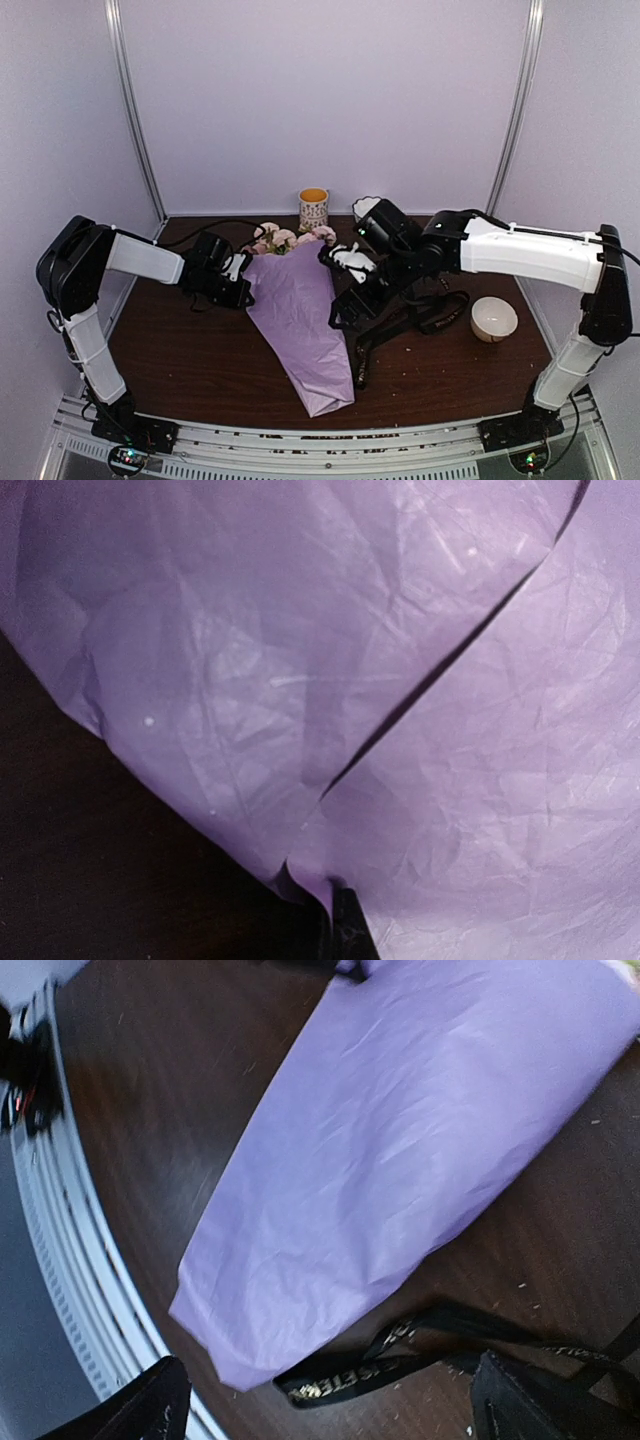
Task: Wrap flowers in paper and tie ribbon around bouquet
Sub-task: Place the ribbon at the center of the board, then pick up the folded bouquet from the center of the board.
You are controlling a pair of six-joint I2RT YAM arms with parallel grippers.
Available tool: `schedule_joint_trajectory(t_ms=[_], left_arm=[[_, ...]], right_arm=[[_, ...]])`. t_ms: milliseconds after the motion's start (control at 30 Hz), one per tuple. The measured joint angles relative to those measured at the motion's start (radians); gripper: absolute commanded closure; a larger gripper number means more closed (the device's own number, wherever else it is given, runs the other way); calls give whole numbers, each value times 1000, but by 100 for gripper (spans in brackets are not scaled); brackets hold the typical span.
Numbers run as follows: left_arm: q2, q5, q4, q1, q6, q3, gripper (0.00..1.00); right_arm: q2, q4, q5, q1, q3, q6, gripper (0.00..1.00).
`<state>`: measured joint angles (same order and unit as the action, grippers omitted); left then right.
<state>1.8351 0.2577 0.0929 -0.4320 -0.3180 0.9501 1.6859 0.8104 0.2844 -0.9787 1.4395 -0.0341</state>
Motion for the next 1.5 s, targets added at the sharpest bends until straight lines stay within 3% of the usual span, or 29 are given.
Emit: schedule_joint_trajectory(t_ms=[100,200,400,567,733,900,1133,1233,1367,1433,1500], left_arm=[[2,-2,8,0,0,5,100],[2,-4,10,0,1,6,100],[2,-6,13,0,3,8,100],[2,-6,13,0,4,8,100],[3,-7,16,0,5,11,100],[4,-6,18,0,6,12,100],[5,-7,21,1,5,14,100],[5,-7,21,1,5,14,100],[-3,-3,4,3,4,3,63],[-45,-8,-20,4,1,-42,55],[-122,-23,-43,2,0,-121,53]], right_arm=[[-36,-166,-35,71,-60,-93,0],[6,-287,-35,111,-82,-182,8],[197,-498,51,140,-137,-407,11],[271,-601,106,151,-216,-531,11],[309,-752,200,142,-226,-611,19],[331,-840,259,137,-240,-674,45],[358,-884,308,140,-238,-715,97],[359,-890,318,140,-236,-728,100],[359,-887,318,140,-235,-740,100],[359,-885,317,140,-235,-745,100],[359,-870,314,140,-229,-751,100]])
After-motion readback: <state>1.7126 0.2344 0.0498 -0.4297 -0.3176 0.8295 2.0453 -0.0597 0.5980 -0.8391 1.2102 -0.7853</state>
